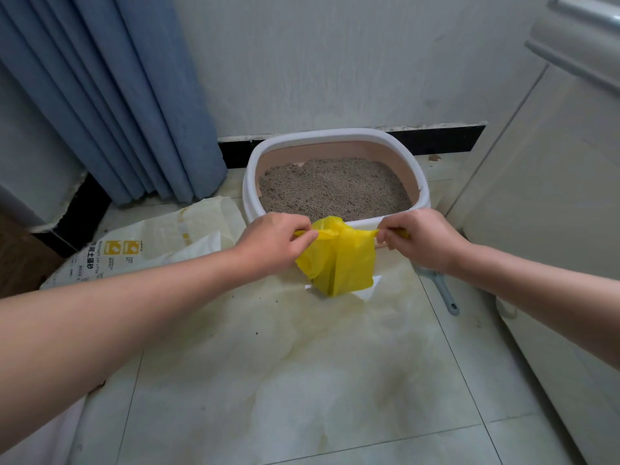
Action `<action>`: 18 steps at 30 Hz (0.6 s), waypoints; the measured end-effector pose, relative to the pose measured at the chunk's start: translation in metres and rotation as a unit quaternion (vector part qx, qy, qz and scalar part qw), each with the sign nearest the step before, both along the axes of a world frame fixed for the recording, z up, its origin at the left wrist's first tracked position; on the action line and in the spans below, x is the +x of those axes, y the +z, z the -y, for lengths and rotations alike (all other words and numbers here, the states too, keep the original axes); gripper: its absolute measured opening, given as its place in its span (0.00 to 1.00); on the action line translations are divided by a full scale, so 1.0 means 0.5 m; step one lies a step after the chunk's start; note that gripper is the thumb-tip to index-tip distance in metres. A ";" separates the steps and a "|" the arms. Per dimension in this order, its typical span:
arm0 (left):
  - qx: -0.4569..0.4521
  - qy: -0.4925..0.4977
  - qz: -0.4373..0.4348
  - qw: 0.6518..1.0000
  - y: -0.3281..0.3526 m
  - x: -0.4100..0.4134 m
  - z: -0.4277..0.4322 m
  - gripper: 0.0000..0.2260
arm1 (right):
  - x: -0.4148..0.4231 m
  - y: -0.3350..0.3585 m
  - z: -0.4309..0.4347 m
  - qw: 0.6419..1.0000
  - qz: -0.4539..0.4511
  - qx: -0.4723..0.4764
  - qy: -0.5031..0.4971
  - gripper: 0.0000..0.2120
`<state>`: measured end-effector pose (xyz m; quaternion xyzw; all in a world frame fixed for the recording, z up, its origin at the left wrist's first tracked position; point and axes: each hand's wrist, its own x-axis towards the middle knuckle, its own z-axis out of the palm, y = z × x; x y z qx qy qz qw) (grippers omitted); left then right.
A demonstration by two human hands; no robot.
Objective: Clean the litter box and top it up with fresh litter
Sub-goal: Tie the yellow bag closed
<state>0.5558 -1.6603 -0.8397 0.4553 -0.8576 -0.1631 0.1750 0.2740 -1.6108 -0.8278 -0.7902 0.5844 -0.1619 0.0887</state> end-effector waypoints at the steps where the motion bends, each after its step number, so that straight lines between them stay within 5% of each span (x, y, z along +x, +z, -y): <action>1: -0.011 -0.001 -0.002 1.000 0.000 0.002 0.002 0.11 | 0.002 0.001 0.000 1.000 0.000 -0.003 0.000 0.07; 9: -0.054 -0.057 0.172 0.982 -0.036 0.006 -0.038 0.12 | 0.014 -0.033 -0.016 0.993 -0.089 0.051 0.050 0.07; 18: -0.050 -0.089 0.162 0.981 -0.074 0.045 -0.017 0.09 | -0.014 -0.053 -0.011 0.994 -0.075 0.072 0.043 0.08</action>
